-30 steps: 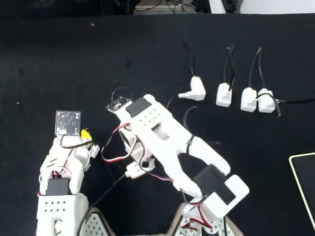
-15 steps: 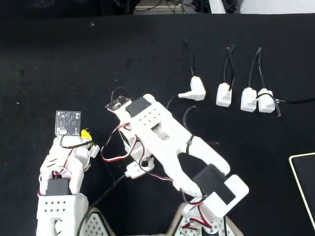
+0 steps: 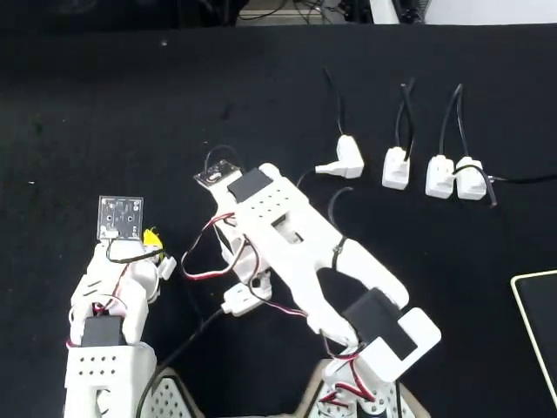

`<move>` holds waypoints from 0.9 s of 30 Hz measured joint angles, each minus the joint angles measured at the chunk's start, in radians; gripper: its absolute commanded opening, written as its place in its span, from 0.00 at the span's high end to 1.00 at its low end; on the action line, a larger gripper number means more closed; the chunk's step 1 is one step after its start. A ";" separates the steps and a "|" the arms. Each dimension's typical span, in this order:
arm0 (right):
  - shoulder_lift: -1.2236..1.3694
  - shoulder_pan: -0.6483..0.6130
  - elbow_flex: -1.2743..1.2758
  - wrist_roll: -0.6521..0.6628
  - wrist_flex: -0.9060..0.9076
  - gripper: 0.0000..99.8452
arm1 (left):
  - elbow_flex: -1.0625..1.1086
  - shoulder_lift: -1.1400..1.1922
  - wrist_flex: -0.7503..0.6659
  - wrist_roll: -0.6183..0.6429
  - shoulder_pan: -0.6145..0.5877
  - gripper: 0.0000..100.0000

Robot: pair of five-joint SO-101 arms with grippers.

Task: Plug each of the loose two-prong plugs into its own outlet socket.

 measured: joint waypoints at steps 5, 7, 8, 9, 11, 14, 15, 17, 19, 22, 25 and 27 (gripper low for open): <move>0.000 0.000 0.000 0.000 0.000 0.99 | 0.000 0.000 0.000 0.000 0.000 0.92; 0.005 0.000 0.000 0.000 0.000 0.99 | 0.000 0.000 0.000 0.000 0.000 0.92; 0.018 0.000 0.000 0.000 0.000 0.99 | 0.000 0.000 0.000 0.000 0.000 0.92; 0.037 0.000 -0.002 0.000 -0.003 0.99 | 0.000 0.000 0.000 0.000 0.000 0.92; 0.074 0.000 -0.021 0.000 0.000 0.99 | 0.000 0.000 0.000 0.000 0.000 0.92; 0.126 0.000 -0.080 0.000 0.031 0.99 | 0.000 0.000 0.000 0.000 0.000 0.92; 0.141 0.000 -0.101 0.000 0.044 0.99 | 0.000 0.000 0.000 0.000 0.000 0.92; 0.173 0.000 -0.150 0.012 0.084 0.99 | 0.000 0.000 0.000 0.000 0.000 0.92; 0.199 0.000 -0.192 0.015 0.109 0.99 | 0.000 0.000 0.000 0.000 0.000 0.92; 0.239 0.003 -0.216 0.018 0.120 0.99 | 0.000 0.000 0.000 0.000 0.000 0.92; 0.250 0.005 -0.216 0.021 0.112 0.99 | 0.000 0.000 0.000 0.000 0.000 0.92; 0.250 0.005 -0.181 0.032 0.060 0.99 | 0.000 0.000 0.000 0.000 0.000 0.92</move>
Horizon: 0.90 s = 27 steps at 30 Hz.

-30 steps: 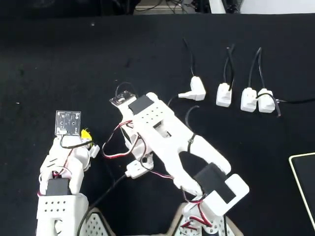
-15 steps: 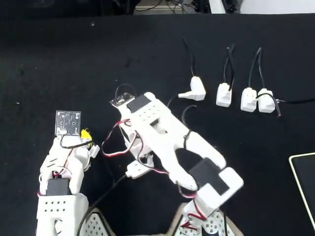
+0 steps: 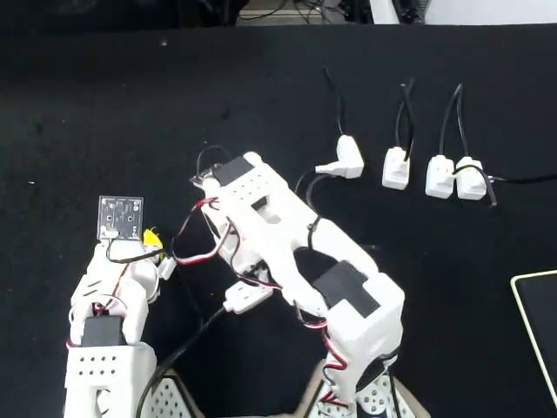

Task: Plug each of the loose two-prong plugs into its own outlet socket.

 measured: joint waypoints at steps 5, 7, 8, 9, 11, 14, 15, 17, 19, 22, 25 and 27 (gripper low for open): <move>-0.167 -0.021 0.213 0.025 -0.184 0.98 | 0.000 0.000 0.000 0.000 0.000 0.92; -0.253 -0.029 0.298 0.029 -0.236 0.92 | 0.000 0.000 0.000 0.000 0.000 0.92; -0.295 -0.032 0.325 0.046 -0.252 0.87 | 0.000 0.000 0.000 0.000 0.000 0.92; -0.331 -0.040 0.344 0.071 -0.262 0.81 | 0.000 0.000 0.000 0.000 0.000 0.92; -0.405 -0.048 0.351 0.123 -0.264 0.71 | 0.000 0.000 0.000 0.000 -0.002 0.92; -0.505 -0.044 0.351 0.183 -0.232 0.65 | 0.000 0.000 0.000 0.000 -0.018 0.92; -0.532 -0.048 0.351 0.216 -0.227 0.66 | 0.000 0.000 -0.011 0.000 -0.031 0.92; -0.578 -0.049 0.351 0.301 -0.224 0.66 | 0.000 0.000 -0.048 0.000 -0.071 0.92; -0.605 -0.048 0.358 0.413 -0.224 0.67 | 0.000 0.000 -0.077 0.000 -0.117 0.92; -0.609 -0.048 0.381 0.614 -0.218 0.67 | 0.000 0.000 -0.101 0.005 -0.187 0.92; -0.609 -0.057 0.436 0.804 -0.241 0.67 | 0.000 0.000 -0.106 0.080 -0.265 0.92; -0.609 -0.077 0.474 0.882 -0.296 0.67 | 0.000 0.000 -0.106 0.138 -0.321 0.92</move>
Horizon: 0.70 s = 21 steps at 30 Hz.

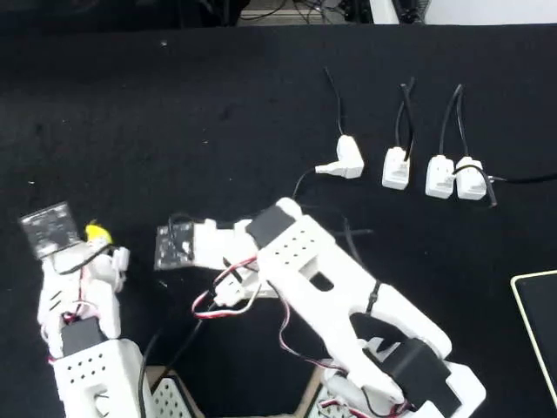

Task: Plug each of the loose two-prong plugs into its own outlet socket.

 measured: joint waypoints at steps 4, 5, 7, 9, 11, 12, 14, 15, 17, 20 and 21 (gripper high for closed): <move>0.000 -0.023 0.091 0.112 -0.141 0.67 | -0.005 0.000 0.000 0.083 -0.080 0.92; 0.000 -0.026 0.118 0.149 -0.173 0.67 | -0.006 0.000 0.000 0.092 -0.087 0.92; 0.000 -0.032 0.169 0.216 -0.218 0.67 | -0.006 0.000 0.000 0.103 -0.094 0.92; 0.000 -0.040 0.209 0.264 -0.242 0.67 | -0.006 0.000 0.000 0.107 -0.092 0.92; 0.000 -0.041 0.239 0.301 -0.255 0.67 | -0.006 0.000 0.000 0.107 -0.092 0.92; 0.000 -0.041 0.253 0.315 -0.258 0.67 | -0.006 0.000 0.000 0.107 -0.092 0.92; 0.000 -0.041 0.273 0.327 -0.276 0.67 | -0.006 0.000 0.000 0.107 -0.092 0.92; 0.000 -0.041 0.285 0.330 -0.293 0.67 | -0.006 0.000 0.000 0.107 -0.092 0.92; 0.000 -0.041 0.324 0.330 -0.342 0.70 | -0.006 0.000 0.000 0.107 -0.092 0.92; 0.000 -0.041 0.381 0.330 -0.428 0.86 | -0.006 0.000 0.000 0.107 -0.092 0.92; 0.000 -0.041 0.390 0.330 -0.450 0.94 | -0.006 0.000 0.000 0.107 -0.092 0.92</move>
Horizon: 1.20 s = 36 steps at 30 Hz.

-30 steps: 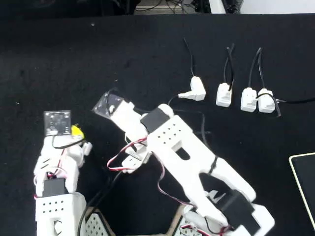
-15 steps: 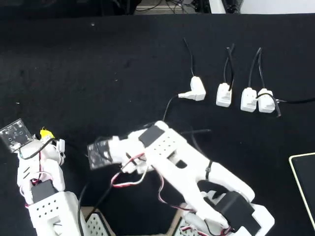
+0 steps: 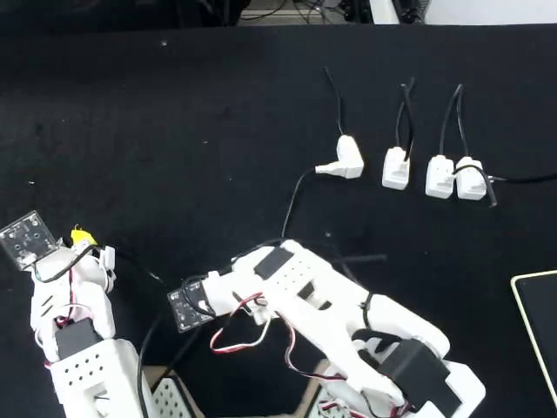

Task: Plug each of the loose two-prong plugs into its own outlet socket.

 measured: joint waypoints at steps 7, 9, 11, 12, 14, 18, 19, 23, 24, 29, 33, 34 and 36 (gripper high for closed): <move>0.000 0.034 -0.003 -0.163 -0.092 0.98 | 0.000 0.000 0.000 0.002 0.000 0.92; 0.000 0.089 -0.058 -0.242 -0.075 0.99 | 0.000 0.000 0.000 0.002 0.000 0.92; 0.000 0.163 -0.158 -0.336 -0.031 0.99 | 0.000 0.000 0.000 0.002 0.000 0.92; 0.000 0.203 -0.209 -0.396 -0.003 0.99 | 0.000 0.000 0.000 0.002 0.000 0.92; 0.000 0.285 -0.327 -0.531 0.058 0.99 | 0.000 0.000 0.000 0.002 0.000 0.92; 0.080 0.434 -0.577 -0.798 0.180 0.99 | 0.000 0.000 0.000 0.002 0.025 0.92; 0.120 0.460 -0.637 -0.853 0.207 0.99 | 0.000 0.000 0.000 0.002 0.028 0.92; 0.315 0.502 -0.865 -1.000 0.293 0.99 | 0.000 0.000 0.000 0.002 0.029 0.92; 0.368 0.502 -0.921 -1.020 0.313 0.99 | 0.000 0.000 0.000 0.002 0.029 0.92; 0.632 0.520 -1.180 -1.149 0.370 0.99 | 0.000 0.000 0.000 0.002 0.029 0.92; 0.838 0.568 -1.398 -1.224 0.427 0.99 | 0.000 0.000 0.000 0.002 0.032 0.92; 0.885 0.575 -1.453 -1.229 0.453 0.99 | 0.000 0.000 0.000 0.002 0.032 0.92; 0.984 0.589 -1.560 -1.234 0.511 0.99 | 0.000 0.000 0.000 0.002 0.032 0.92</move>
